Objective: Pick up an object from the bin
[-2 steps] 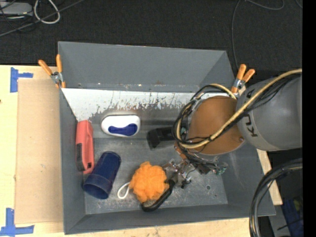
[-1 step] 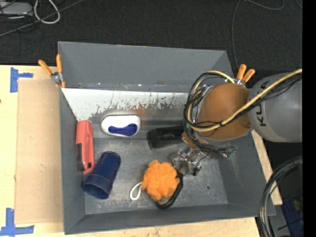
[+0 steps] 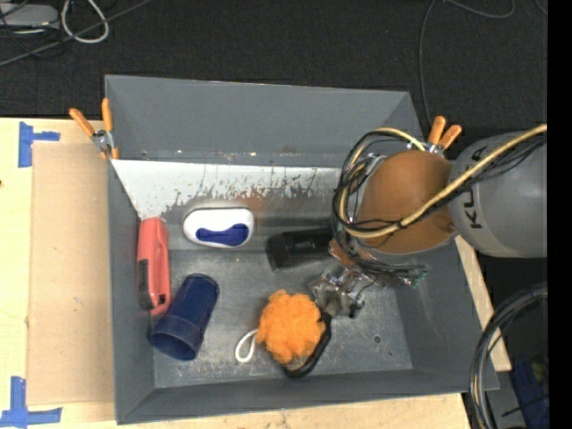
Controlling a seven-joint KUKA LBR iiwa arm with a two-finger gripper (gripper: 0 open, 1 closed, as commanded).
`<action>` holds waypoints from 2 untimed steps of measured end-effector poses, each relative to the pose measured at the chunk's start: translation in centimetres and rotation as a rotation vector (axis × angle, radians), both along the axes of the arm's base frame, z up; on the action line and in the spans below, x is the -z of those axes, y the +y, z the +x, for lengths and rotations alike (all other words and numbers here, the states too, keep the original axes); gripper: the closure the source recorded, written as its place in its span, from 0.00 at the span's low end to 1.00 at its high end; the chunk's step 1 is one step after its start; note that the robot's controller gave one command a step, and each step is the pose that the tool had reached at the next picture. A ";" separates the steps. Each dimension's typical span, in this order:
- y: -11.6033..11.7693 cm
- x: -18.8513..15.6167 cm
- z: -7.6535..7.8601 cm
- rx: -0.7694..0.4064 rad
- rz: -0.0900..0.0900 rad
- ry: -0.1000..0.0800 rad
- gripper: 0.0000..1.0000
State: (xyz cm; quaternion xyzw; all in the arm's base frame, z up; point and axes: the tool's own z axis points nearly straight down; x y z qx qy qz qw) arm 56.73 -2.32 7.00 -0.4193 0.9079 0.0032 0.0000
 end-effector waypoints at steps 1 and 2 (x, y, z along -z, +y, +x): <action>2.1 0.0 0.2 -0.017 0.000 0.000 1.00; 1.4 0.0 0.2 -0.011 0.003 0.000 1.00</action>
Offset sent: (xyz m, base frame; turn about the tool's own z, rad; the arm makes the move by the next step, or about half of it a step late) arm 0.0032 -0.0098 0.0000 -0.0047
